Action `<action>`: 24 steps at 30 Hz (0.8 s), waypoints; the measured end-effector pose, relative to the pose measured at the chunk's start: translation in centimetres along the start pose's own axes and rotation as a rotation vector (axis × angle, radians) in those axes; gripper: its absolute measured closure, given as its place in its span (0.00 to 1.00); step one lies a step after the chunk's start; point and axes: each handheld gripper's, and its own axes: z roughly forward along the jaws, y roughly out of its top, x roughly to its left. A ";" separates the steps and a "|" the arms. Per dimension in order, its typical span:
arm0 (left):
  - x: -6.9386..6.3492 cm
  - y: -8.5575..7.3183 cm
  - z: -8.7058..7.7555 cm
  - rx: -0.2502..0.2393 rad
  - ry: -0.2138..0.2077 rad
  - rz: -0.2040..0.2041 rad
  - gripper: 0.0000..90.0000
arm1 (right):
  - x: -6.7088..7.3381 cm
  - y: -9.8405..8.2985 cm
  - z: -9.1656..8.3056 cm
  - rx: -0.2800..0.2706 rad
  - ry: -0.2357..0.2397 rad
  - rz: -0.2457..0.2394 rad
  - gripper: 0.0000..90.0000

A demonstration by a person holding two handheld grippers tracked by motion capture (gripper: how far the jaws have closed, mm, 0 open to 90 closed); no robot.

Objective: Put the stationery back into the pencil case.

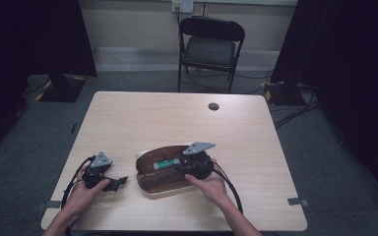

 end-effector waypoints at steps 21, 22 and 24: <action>0.0 0.0 0.0 0.002 0.001 0.001 0.08 | -1.8 -3.0 -5.3 -0.058 -0.068 0.040 0.62; 0.0 0.0 0.0 0.002 0.001 0.001 0.08 | -1.9 -3.1 -5.6 -0.062 -0.074 0.043 0.62; 0.0 0.0 0.0 0.002 0.001 0.001 0.08 | -2.1 -3.6 -5.9 -0.063 -0.085 0.049 0.60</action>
